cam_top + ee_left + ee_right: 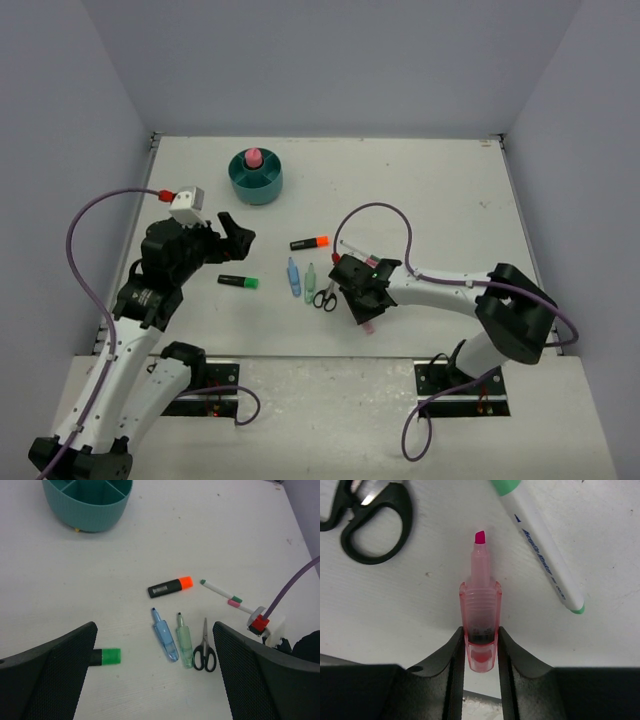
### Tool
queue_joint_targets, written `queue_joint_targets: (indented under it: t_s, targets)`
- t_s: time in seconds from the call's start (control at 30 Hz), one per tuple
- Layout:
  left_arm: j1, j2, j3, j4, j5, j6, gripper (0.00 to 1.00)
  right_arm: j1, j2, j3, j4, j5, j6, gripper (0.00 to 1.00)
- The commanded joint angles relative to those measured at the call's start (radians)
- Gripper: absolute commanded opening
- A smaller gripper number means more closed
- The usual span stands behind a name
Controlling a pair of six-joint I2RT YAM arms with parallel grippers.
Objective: Sort the stationery into containers
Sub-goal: Pick up the pen from the center of the board.
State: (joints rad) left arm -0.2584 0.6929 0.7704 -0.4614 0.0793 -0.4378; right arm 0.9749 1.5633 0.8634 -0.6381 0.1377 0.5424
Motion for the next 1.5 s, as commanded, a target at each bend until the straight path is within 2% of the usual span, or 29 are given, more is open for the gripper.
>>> queue_joint_targets:
  t_s: [0.0,0.07,0.13,0.23,0.3,0.43,0.57,0.67,0.77,0.9,1.03,1.17,1.3,1.47]
  targets:
    - [-0.007,0.011,-0.117,0.218,0.310,-0.143,1.00,0.086,-0.185,0.035,0.040,0.052,0.000,0.00]
    - [-0.023,0.016,-0.199,0.391,0.471,-0.277,1.00,0.114,-0.278,0.036,0.122,0.084,0.005,0.00]
    - [-0.072,0.016,-0.255,0.600,0.512,-0.362,1.00,0.116,-0.366,0.011,0.192,0.071,0.007,0.00]
    - [-0.231,0.049,-0.306,0.744,0.414,-0.425,1.00,0.122,-0.397,0.042,0.216,0.087,0.029,0.00]
    - [-0.327,0.086,-0.301,0.778,0.364,-0.417,1.00,0.144,-0.404,0.071,0.209,0.124,0.043,0.00]
    - [-0.414,0.167,-0.311,0.891,0.302,-0.435,0.97,0.176,-0.423,0.105,0.204,0.176,0.064,0.00]
    - [-0.460,0.217,-0.319,0.973,0.268,-0.438,0.83,0.214,-0.413,0.139,0.170,0.220,0.077,0.00]
    - [-0.469,0.266,-0.316,0.994,0.258,-0.444,0.70,0.238,-0.411,0.149,0.161,0.242,0.087,0.00]
    - [-0.473,0.298,-0.313,1.007,0.252,-0.446,0.63,0.254,-0.413,0.151,0.161,0.246,0.099,0.00]
    - [-0.479,0.313,-0.312,1.019,0.253,-0.447,0.36,0.262,-0.409,0.150,0.168,0.248,0.106,0.00]
    - [-0.482,0.308,-0.308,1.021,0.256,-0.448,0.00,0.263,-0.394,0.160,0.170,0.249,0.102,0.00]
    - [-0.482,0.285,-0.299,0.982,0.240,-0.443,0.00,0.263,-0.382,0.145,0.178,0.254,0.105,0.00]
    - [-0.482,0.223,-0.260,0.846,0.131,-0.437,0.00,0.273,-0.365,0.095,0.195,0.230,0.120,0.00]
    - [-0.481,0.140,-0.221,0.759,-0.006,-0.432,0.00,0.309,-0.358,0.039,0.208,0.208,0.146,0.00]
